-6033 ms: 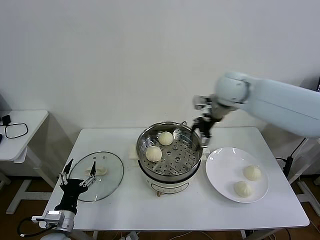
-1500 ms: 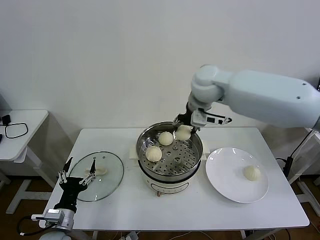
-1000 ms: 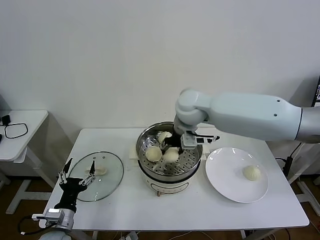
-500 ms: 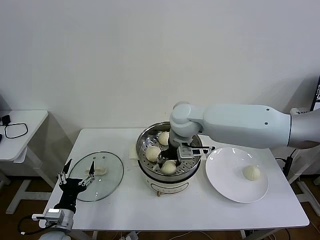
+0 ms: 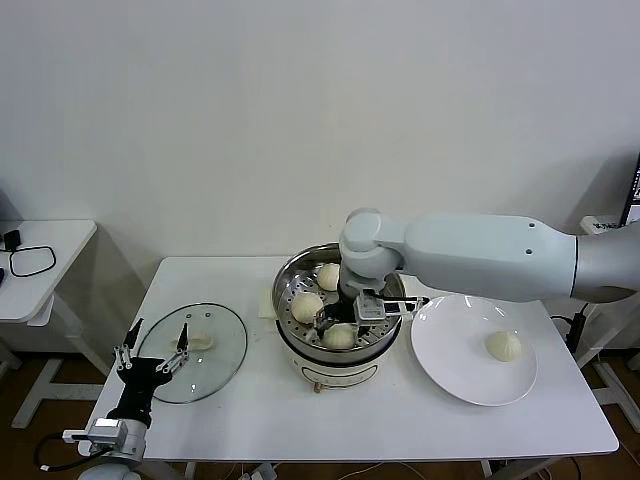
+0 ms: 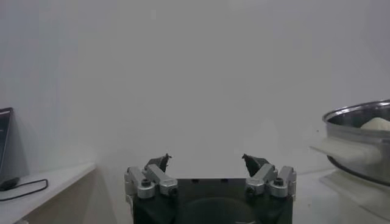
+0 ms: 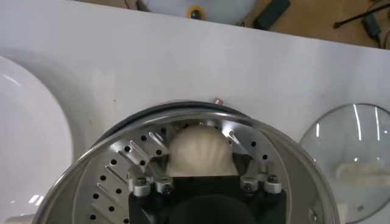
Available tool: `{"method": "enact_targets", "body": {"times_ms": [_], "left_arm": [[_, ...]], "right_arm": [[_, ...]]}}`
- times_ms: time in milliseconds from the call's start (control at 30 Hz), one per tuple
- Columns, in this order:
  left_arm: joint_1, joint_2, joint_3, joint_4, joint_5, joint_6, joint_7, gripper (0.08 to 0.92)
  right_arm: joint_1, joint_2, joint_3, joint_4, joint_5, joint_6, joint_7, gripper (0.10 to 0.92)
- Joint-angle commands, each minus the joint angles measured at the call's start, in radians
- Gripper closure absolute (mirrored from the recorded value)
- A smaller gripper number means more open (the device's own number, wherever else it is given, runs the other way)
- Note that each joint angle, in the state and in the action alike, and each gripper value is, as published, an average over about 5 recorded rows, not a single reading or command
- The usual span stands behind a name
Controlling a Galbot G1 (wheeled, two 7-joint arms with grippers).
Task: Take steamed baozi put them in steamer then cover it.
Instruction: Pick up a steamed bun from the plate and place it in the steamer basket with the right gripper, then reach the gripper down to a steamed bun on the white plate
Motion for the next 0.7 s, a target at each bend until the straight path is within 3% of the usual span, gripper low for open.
{"method": "enact_targets", "body": {"times_ms": [33, 167, 400, 533, 700], "left_arm": [[0.003, -0.001, 0.01, -0.012, 0.002, 0.001, -0.003, 0.177], [0.007, -0.001, 0.015, -0.02, 0.003, 0.002, -0.004, 0.177], [0.016, -0.001, 0.032, -0.04, 0.008, 0.001, -0.005, 0.177], [0.02, -0.003, 0.044, -0.047, 0.015, -0.001, -0.006, 0.177], [0.022, -0.007, 0.058, -0.052, 0.021, -0.002, -0.008, 0.177]], "right_arm": [[0.127, -0.131, 0.023, 0.034, 0.107, -0.02, -0.028, 0.205], [0.191, -0.268, 0.033, 0.048, 0.222, -0.091, -0.097, 0.203], [0.168, -0.488, -0.011, -0.02, 0.392, -0.413, -0.237, 0.203], [0.057, -0.564, 0.029, -0.121, 0.37, -0.513, -0.244, 0.203], [-0.157, -0.611, 0.2, -0.237, 0.225, -0.628, -0.271, 0.203]]}}
